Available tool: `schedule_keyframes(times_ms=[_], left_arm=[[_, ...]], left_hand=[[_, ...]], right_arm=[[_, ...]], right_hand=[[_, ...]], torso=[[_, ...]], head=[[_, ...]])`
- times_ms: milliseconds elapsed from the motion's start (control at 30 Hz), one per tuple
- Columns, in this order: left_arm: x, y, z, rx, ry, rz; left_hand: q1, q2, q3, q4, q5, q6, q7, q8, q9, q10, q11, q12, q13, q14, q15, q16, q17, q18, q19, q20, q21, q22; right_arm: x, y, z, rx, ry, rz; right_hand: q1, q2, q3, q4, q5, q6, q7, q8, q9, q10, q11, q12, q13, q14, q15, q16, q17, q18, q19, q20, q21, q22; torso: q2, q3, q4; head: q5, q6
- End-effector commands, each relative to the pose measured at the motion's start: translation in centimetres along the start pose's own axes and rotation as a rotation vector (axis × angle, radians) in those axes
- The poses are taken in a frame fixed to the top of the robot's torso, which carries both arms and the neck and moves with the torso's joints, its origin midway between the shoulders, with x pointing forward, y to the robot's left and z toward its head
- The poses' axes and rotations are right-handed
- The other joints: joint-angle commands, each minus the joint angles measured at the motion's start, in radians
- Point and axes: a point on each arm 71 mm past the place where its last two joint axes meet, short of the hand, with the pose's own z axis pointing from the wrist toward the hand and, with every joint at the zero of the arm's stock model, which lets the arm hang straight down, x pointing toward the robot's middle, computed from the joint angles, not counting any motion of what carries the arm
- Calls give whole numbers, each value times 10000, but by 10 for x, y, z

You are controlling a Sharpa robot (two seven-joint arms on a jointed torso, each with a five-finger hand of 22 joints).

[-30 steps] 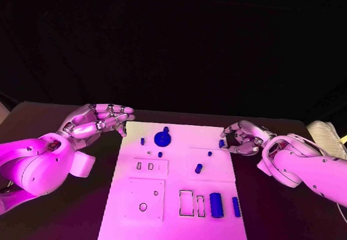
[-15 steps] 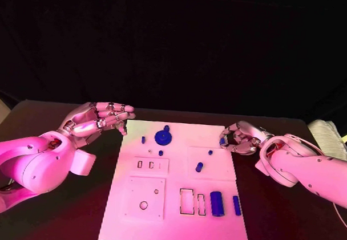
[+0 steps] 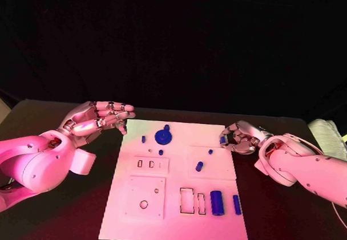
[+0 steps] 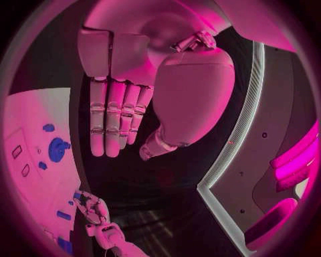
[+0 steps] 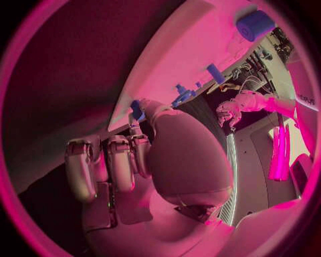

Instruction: Assemble the parts on the task board

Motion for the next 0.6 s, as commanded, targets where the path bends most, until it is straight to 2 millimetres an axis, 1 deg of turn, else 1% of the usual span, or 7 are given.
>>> schedule_keyframes(times_ms=[33, 67, 200, 300, 400, 533, 600], left_arm=[[2, -1, 0, 71, 186, -49], [2, -1, 0, 67, 186, -49], [2, -1, 0, 57, 187, -49], [2, -1, 0, 54, 185, -48], [2, -1, 0, 52, 186, -49], [1, -1, 0, 51, 183, -47], [1, -1, 0, 48, 175, -43]], left_hand=[[-56, 57, 70, 2, -34, -53, 17, -67, 9, -67, 0, -39, 17, -49, -8, 31, -9, 45, -62, 19, 37, 9], [-56, 57, 70, 2, -34, -53, 17, -67, 9, -67, 0, -39, 17, -49, -8, 31, -9, 45, -62, 19, 37, 9], [-73, 59, 73, 3, -34, -56, 20, -67, 13, -70, 3, -39, 18, -54, -5, 32, -14, 45, -78, 22, 48, 15], [-73, 59, 73, 3, -34, -56, 20, -67, 13, -70, 3, -39, 18, -54, -5, 32, -14, 45, -78, 22, 48, 15], [-73, 59, 73, 3, -34, -56, 20, -67, 13, -70, 3, -39, 18, -54, -5, 32, -14, 45, -78, 22, 48, 15], [-73, 59, 73, 3, -34, -56, 20, -67, 13, -70, 3, -39, 18, -54, -5, 32, -14, 45, -78, 22, 48, 15], [-73, 59, 73, 3, -34, -56, 20, -67, 13, -70, 3, -39, 18, -54, -5, 32, -14, 45, -78, 22, 48, 15]], right_arm=[[2, 1, 0, -78, 20, -148], [1, 1, 0, -96, -37, -151], [0, 2, 0, -139, -355, -164], [-2, 3, 0, -157, -672, -164], [-4, 5, 0, -113, -1064, -138], [-6, 7, 0, 23, -1455, -97], [-9, 11, 0, 179, -1642, -31]], right_hand=[[-40, 137, 162, -33, -106, 253, -75, 132, 51, 328, -147, 65, 1912, 1057, -135, 58, 2635, -67, 1047, -107, 46, 2634], [-44, 179, 227, -58, -127, 406, -147, 228, 89, 357, -206, 93, 1937, 1057, -192, 58, 2635, -67, 1047, -151, 46, 2634], [-95, 265, 360, -118, -170, 702, -287, 450, 182, 406, -329, 137, 1977, 1057, -317, 58, 2635, -67, 1047, -268, 46, 2634], [-184, 314, 422, -156, -293, 864, -393, 629, 264, 441, -419, 165, 2004, 1057, -419, 58, 2635, -67, 1047, -365, 46, 2634], [-247, 347, 449, -168, -370, 925, -443, 726, 310, 471, -465, 192, 2030, 1057, -470, 58, 2635, -67, 1047, -416, 46, 2634], [-258, 349, 451, -168, -373, 925, -445, 733, 314, 483, -472, 204, 2041, 1057, -475, 58, 2635, -67, 1047, -422, 46, 2634], [-339, 342, 444, -145, -388, 905, -448, 752, 323, 491, -484, 208, 2045, 1057, -482, 58, 2635, -67, 1047, -441, 46, 2634]], torso=[[2, 1, -12], [1, 2, -12], [0, 1, -6], [-5, 1, -1], [-7, -1, -2], [-15, 3, -14], [-32, -1, -24]], head=[[17, -17], [16, -17], [-10, -20], [-5, -20], [-8, -21], [6, -18], [2, -10]])
